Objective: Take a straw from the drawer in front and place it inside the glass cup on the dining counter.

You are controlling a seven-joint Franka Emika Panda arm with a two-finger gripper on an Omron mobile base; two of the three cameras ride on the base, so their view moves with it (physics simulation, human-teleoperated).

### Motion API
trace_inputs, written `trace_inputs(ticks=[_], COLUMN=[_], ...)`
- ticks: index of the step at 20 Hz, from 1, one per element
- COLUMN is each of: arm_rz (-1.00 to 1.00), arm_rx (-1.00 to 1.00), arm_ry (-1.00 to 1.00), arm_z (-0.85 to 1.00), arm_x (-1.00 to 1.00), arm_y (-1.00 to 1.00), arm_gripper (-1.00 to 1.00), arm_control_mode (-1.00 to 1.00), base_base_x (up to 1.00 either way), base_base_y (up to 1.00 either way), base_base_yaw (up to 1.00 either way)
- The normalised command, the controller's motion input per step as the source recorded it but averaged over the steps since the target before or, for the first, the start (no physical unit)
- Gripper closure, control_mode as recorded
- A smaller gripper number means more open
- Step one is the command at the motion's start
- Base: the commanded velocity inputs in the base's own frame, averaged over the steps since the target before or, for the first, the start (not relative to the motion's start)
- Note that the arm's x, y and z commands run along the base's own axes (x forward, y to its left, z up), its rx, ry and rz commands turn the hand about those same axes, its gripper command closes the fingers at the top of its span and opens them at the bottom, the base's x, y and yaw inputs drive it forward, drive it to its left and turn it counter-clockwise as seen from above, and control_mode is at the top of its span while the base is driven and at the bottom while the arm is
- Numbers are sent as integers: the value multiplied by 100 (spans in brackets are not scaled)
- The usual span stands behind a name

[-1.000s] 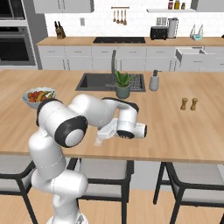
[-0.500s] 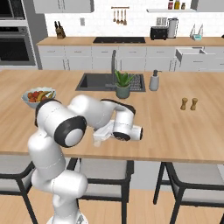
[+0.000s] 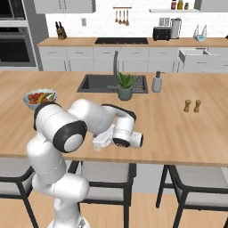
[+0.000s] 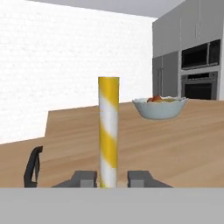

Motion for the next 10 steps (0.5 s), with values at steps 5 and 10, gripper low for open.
trace_inputs(ticks=[5, 10], arm_rz=[-2, -1], arm_rx=[-2, 0], arm_ry=[-10, -14], arm_z=[0, 22], arm_x=[0, 0], arm_y=[0, 0], arm_gripper=[-100, -100], arm_control_mode=[-100, -100], base_base_x=[0, 0], base_base_y=[0, 0], base_base_yaw=[0, 0])
